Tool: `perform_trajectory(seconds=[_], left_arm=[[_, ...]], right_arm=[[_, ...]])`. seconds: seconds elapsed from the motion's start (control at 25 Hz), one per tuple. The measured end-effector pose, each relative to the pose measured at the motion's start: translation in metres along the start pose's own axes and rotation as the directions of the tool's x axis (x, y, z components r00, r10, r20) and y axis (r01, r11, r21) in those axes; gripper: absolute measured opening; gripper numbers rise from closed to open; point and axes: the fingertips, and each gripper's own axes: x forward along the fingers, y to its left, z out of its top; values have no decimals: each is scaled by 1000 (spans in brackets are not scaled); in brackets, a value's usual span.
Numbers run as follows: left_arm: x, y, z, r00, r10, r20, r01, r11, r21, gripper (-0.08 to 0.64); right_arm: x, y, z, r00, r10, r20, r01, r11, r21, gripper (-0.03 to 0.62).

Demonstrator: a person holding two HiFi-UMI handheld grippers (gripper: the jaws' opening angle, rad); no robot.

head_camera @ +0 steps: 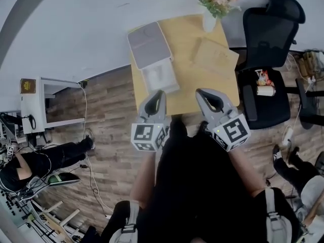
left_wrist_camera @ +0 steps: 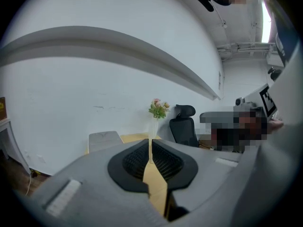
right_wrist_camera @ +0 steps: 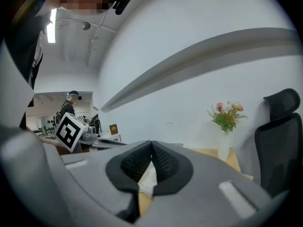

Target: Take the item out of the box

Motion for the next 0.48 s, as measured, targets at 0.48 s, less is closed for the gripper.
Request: perform_trajectory(seconds=[0.48], left_arm=[[44,52,-15,991,-119,-62,119,993,-1,14]], right_arm=[[77,-12,-4,995,-82,-57,84,995,50,3]])
